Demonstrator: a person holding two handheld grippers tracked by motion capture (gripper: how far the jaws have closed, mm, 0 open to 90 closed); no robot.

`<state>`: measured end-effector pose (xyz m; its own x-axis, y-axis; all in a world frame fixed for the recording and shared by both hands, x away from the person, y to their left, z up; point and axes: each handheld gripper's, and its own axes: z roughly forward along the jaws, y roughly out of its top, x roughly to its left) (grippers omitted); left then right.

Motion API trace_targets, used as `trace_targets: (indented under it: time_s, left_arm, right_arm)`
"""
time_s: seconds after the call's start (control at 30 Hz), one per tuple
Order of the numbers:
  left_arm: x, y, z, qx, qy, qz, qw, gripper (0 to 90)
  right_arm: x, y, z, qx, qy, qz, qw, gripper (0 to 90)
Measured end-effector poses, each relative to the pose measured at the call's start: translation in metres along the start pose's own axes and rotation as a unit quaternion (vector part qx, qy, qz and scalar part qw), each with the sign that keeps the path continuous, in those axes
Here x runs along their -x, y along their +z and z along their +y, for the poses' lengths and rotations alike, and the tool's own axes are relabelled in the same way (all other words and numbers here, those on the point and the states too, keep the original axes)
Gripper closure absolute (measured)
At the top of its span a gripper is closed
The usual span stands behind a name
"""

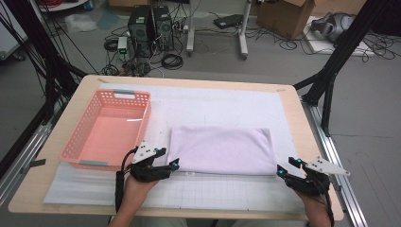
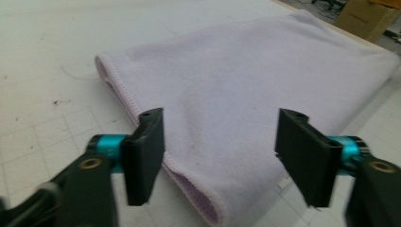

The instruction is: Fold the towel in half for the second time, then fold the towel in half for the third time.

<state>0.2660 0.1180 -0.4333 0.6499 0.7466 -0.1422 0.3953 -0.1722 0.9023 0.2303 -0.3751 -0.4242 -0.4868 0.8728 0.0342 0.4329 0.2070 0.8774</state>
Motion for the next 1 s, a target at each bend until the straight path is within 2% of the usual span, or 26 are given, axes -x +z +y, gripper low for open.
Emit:
trace_targets:
  time_s: [0.03, 0.07, 0.13, 0.27, 0.53, 0.67, 0.8, 1.0]
  left_arm:
    - [0.0005, -0.0005, -0.0003, -0.001, 0.001, 0.007, 1.0, 20.1]
    - [0.0001, -0.0009, -0.0005, -0.002, -0.002, 0.008, 1.0, 19.0]
    - [-0.0003, -0.0014, -0.001, 0.002, -0.004, 0.007, 1.0, 19.6]
    - [0.0019, -0.0018, -0.0009, 0.009, -0.003, 0.004, 0.9999, 19.5]
    - [0.0015, -0.0044, -0.0011, 0.017, -0.004, 0.002, 0.9998, 19.7]
    - [0.0012, -0.0046, -0.0014, 0.017, -0.003, 0.003, 0.9999, 20.4]
    - [0.001, -0.0041, -0.0013, 0.016, -0.006, 0.004, 0.9998, 20.4]
    - [0.0007, -0.0024, -0.0019, 0.014, -0.011, 0.005, 0.9998, 20.4]
  right_arm:
    - [-0.001, -0.002, 0.0002, 0.004, -0.006, -0.002, 1.0, 35.0]
    - [-0.0023, -0.0031, 0.0007, 0.007, -0.008, -0.007, 0.9999, 33.1]
    - [-0.0051, -0.0027, 0.0018, 0.007, -0.012, -0.015, 0.9998, 31.7]
    - [-0.0083, 0.0016, 0.0035, 0.005, -0.018, -0.008, 0.9998, 31.3]
    - [-0.0083, 0.0036, 0.0053, 0.012, -0.014, -0.002, 0.9998, 28.1]
    - [-0.0072, 0.0032, 0.005, 0.018, -0.007, 0.007, 0.9998, 26.3]
    - [-0.0059, 0.0016, 0.0061, 0.026, -0.006, 0.005, 0.9996, 26.3]
    - [-0.0063, 0.0026, 0.0055, 0.021, -0.006, 0.007, 0.9997, 26.3]
